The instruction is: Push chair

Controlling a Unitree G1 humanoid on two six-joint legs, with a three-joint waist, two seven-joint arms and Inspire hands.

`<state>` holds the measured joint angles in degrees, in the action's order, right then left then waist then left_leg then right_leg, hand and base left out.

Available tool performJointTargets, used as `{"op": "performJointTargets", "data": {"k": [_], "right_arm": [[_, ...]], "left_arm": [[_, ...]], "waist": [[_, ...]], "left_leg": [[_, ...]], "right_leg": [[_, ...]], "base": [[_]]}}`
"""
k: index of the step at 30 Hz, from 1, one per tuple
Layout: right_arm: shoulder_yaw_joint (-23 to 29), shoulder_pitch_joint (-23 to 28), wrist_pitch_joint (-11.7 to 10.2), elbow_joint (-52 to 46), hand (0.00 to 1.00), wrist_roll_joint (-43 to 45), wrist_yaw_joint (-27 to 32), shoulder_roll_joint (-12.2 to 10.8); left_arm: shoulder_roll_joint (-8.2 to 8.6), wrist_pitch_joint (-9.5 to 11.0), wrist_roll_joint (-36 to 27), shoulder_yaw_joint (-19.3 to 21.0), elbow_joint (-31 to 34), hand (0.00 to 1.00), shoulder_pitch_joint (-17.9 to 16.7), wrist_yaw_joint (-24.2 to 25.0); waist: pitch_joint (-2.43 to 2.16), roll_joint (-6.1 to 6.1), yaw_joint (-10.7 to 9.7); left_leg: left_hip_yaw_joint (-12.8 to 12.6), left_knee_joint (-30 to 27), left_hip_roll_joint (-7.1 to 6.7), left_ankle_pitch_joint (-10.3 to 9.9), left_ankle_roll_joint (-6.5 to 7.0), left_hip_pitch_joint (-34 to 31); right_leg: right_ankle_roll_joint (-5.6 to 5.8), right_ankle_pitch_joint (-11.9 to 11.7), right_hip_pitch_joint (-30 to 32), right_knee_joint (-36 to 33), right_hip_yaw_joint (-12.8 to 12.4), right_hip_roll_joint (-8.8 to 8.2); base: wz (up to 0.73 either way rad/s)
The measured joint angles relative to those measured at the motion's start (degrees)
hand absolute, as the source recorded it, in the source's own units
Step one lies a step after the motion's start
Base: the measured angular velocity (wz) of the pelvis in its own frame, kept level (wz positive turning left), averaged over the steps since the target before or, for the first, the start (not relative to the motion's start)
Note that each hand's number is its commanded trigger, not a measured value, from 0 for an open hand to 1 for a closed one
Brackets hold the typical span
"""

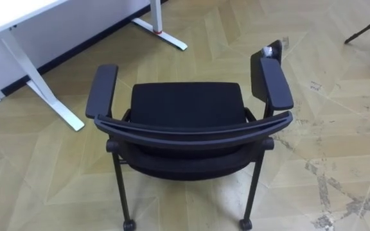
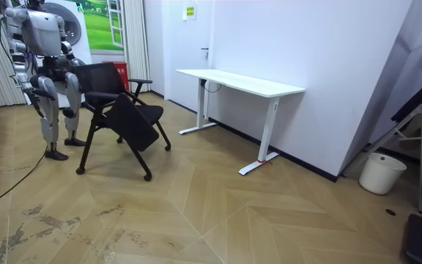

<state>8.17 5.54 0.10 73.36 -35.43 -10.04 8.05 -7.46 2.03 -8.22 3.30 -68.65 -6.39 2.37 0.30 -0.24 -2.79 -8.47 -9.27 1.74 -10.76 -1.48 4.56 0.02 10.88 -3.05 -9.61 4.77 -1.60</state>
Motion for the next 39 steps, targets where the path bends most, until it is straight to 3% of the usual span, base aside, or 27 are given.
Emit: {"op": "performJointTargets", "data": {"k": [10,17,22,25,27,28,30,33,37,39], "right_arm": [[0.0,1.2,0.2,1.0,0.00,-0.3,2.1,0.0],[2.2,1.6,2.0,0.8,0.00,-1.2,3.7,0.0],[5.7,0.5,3.4,1.0,0.00,-1.0,3.8,1.1],[7.8,0.4,3.8,0.6,0.00,-1.6,3.9,1.9],[9.8,0.1,4.4,0.6,0.00,-2.5,3.9,2.9],[10.5,0.1,4.6,0.5,0.00,-2.2,3.8,3.2],[11.1,0.2,5.0,0.5,0.00,-2.3,4.1,4.1],[11.2,0.0,4.9,0.5,0.00,-0.5,4.0,4.7],[11.0,0.2,4.8,0.2,0.00,0.0,3.5,4.7],[11.0,0.4,4.9,0.2,0.00,-0.1,2.6,4.7]], "left_arm": [[0.39,0.0,-1.3,1.7,-0.1,0.00,-1.9,-6.3],[-0.23,-1.0,-3.3,11.5,1.4,0.00,-3.3,-13.8],[-3.08,-2.3,-2.8,16.3,2.7,0.00,-2.0,-20.4],[-6.00,-2.7,-2.2,18.3,6.7,0.00,0.2,-24.0],[-9.49,-2.9,-1.8,19.2,8.1,0.00,2.8,-26.0],[-10.35,-3.3,-1.2,19.5,8.5,0.00,3.4,-26.3],[-13.02,-4.2,3.2,20.5,13.5,0.00,4.6,-27.7],[-15.03,-4.7,9.6,21.4,20.7,0.00,6.9,-28.6],[-17.19,-4.9,18.1,20.8,30.9,0.00,8.4,-28.4],[-19.58,-7.1,22.8,18.6,38.4,0.00,8.9,-26.1]], "waist": [[-0.03,-0.11,0.2],[-0.19,0.12,0.3],[-0.12,1.04,0.4],[-0.15,1.91,0.7],[-0.23,3.38,0.8],[-0.32,3.75,0.8],[-0.37,4.70,1.0],[-0.37,5.92,1.2],[-0.56,6.62,1.3],[-0.54,6.85,1.1]], "left_leg": [[0.4,0.0,0.00,0.0,0.00,0.2],[0.4,0.3,-0.03,0.0,0.00,1.2],[0.7,0.5,-0.02,0.0,-0.01,2.6],[0.8,0.8,0.07,0.0,-0.05,2.2],[0.8,1.3,0.46,-0.4,0.16,2.2],[0.8,1.4,0.47,-0.4,0.16,2.1],[0.6,1.4,0.48,-0.4,0.16,2.5],[0.6,1.4,0.47,-0.4,0.17,2.2],[0.6,1.3,0.45,-0.4,0.17,1.9],[0.8,1.3,0.44,-0.4,0.17,1.8]], "right_leg": [[0.00,0.0,-0.1,0.0,-0.2,0.04],[0.00,0.0,-1.4,0.7,0.1,0.04],[-0.01,0.0,-2.4,0.7,-0.1,0.06],[0.00,0.0,-2.1,0.6,0.2,0.27],[-0.04,-0.3,-1.8,0.4,0.0,0.73],[-0.05,-0.4,-1.8,0.4,0.0,0.75],[-0.05,-0.3,-1.8,-0.1,0.0,0.73],[-0.05,-0.3,-1.6,0.0,0.0,0.72],[-0.04,-0.3,-1.2,-0.2,-0.1,0.67],[-0.04,-0.3,-1.2,0.0,0.0,0.67]], "base": [[-0.01],[0.01],[-0.01],[0.09],[0.00],[0.00],[-0.04],[0.00],[-0.01],[0.00]]}}
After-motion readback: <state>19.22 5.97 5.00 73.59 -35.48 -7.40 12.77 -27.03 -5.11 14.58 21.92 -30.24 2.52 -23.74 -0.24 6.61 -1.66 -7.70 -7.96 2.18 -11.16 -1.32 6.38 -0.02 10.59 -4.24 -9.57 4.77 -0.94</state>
